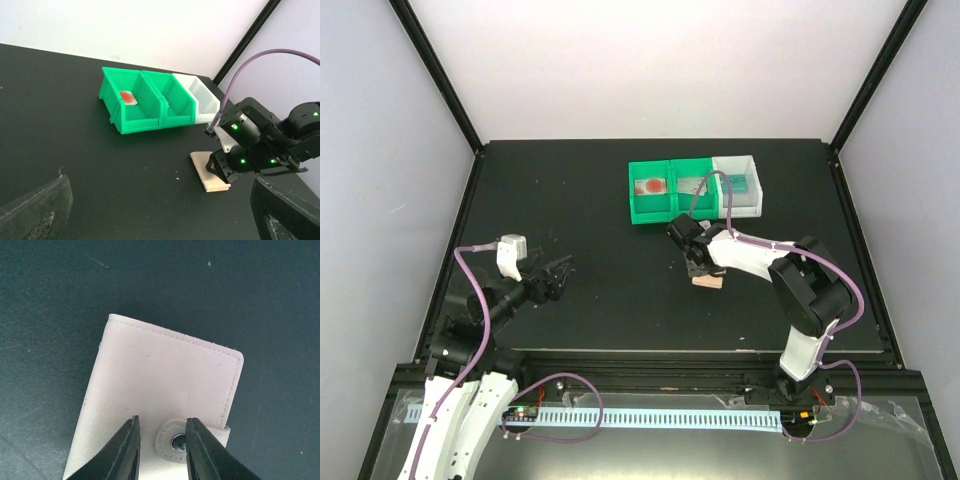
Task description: Take the credit cards out of the card holder
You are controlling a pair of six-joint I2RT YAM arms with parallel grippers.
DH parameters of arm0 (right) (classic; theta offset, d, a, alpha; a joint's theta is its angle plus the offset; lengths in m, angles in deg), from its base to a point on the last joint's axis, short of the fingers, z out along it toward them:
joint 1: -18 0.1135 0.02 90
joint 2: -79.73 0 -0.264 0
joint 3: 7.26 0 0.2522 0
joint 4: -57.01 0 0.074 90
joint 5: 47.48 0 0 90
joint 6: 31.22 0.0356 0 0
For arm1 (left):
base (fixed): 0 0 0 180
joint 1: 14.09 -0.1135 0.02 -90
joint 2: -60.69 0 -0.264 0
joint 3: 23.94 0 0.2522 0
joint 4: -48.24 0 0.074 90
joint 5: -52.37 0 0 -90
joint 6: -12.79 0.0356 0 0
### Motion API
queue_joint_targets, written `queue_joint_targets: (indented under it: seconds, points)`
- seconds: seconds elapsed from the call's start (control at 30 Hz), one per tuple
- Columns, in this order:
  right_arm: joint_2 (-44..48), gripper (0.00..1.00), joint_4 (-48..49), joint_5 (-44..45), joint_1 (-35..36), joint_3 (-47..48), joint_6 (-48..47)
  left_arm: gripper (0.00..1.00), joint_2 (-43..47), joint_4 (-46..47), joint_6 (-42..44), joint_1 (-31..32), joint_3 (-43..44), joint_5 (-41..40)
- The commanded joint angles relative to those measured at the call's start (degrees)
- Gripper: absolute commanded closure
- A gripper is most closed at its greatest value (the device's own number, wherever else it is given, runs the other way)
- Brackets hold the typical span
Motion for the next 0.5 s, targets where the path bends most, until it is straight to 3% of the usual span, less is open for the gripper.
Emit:
queue_joint_targets:
  seconds: [0.0,0.23,0.47]
  points:
    - [0.0,0.71,-1.6,3.8,-0.2,-1.1,1.5,0.01,0.7,0.6,0.0,0.2,0.6,-1.0]
    - [6.5,0.67,-0.7,0.9,-0.3,-4.1,0.2,0.01,0.4,0.4,0.1,0.2,0.7,-1.7]
    - [3.0,0.67,-0.1,1.0,-0.3,-4.1,0.8,0.01,0.3,0.3,0.3,0.2,0.7,-1.8]
